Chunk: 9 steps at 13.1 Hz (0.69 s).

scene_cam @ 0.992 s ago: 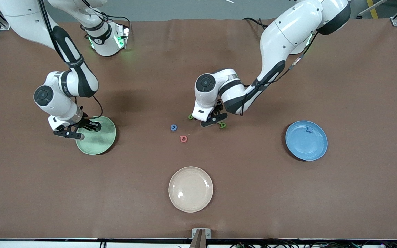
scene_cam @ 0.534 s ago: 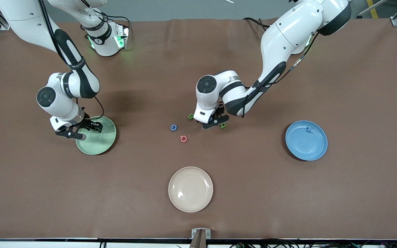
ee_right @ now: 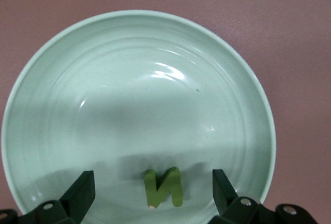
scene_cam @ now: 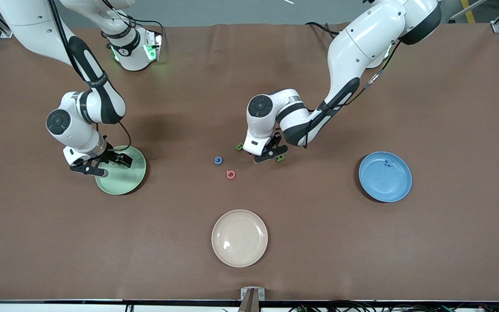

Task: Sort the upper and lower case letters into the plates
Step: 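Carry the E toward the blue plate while the right gripper grasps blue G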

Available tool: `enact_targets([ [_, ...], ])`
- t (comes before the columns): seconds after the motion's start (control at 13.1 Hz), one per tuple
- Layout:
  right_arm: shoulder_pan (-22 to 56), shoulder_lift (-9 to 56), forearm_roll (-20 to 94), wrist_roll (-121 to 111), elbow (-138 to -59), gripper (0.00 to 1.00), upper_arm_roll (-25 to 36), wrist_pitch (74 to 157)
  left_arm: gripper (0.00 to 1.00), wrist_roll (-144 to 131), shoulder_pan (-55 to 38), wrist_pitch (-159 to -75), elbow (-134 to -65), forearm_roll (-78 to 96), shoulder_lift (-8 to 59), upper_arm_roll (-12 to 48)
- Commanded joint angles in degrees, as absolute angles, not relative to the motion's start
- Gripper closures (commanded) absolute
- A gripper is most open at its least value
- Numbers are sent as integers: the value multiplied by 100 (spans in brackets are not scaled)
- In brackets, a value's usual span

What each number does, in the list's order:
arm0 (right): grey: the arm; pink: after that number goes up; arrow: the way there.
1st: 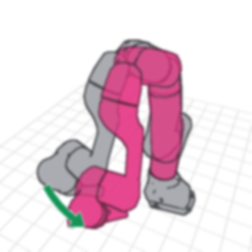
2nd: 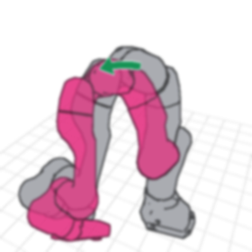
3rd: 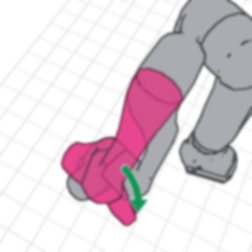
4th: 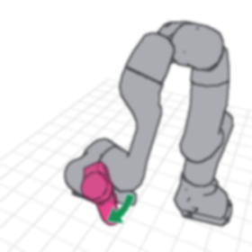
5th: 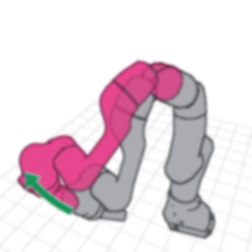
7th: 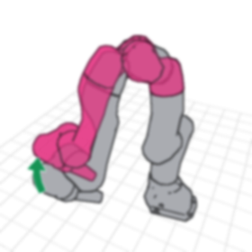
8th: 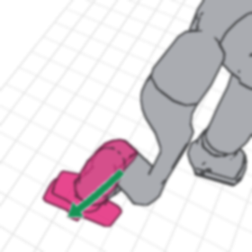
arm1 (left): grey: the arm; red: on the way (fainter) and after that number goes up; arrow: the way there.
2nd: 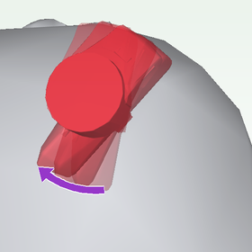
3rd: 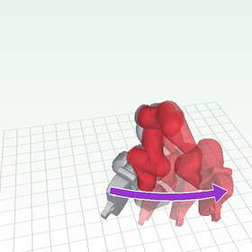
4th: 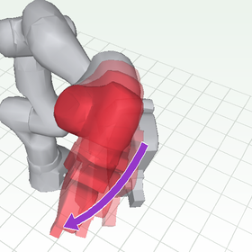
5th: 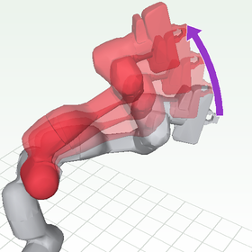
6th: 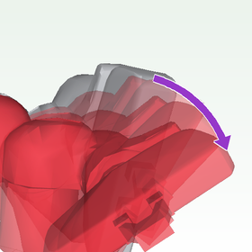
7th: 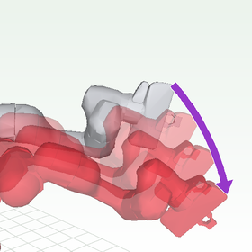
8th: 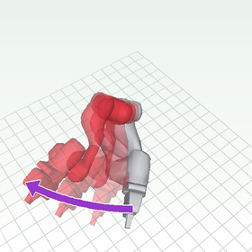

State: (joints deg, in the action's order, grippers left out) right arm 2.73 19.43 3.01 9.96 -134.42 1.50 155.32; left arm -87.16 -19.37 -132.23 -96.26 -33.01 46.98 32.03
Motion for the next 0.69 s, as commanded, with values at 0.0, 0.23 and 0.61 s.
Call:
enact_targets([
  [0.0,386,1828,316,1361,-13491,0,79,15548,55,-8763,-1995,-13254,-9562,-3419,4755,3155],
  [0.23,1210,1784,316,2701,-13221,0,88,15269,68,-8745,-1995,-13254,-9562,-3428,4755,3155],
  [0.61,2539,2239,308,5507,-11192,0,97,13238,82,-8736,-1995,-13254,-9562,-3612,4755,3155],
])
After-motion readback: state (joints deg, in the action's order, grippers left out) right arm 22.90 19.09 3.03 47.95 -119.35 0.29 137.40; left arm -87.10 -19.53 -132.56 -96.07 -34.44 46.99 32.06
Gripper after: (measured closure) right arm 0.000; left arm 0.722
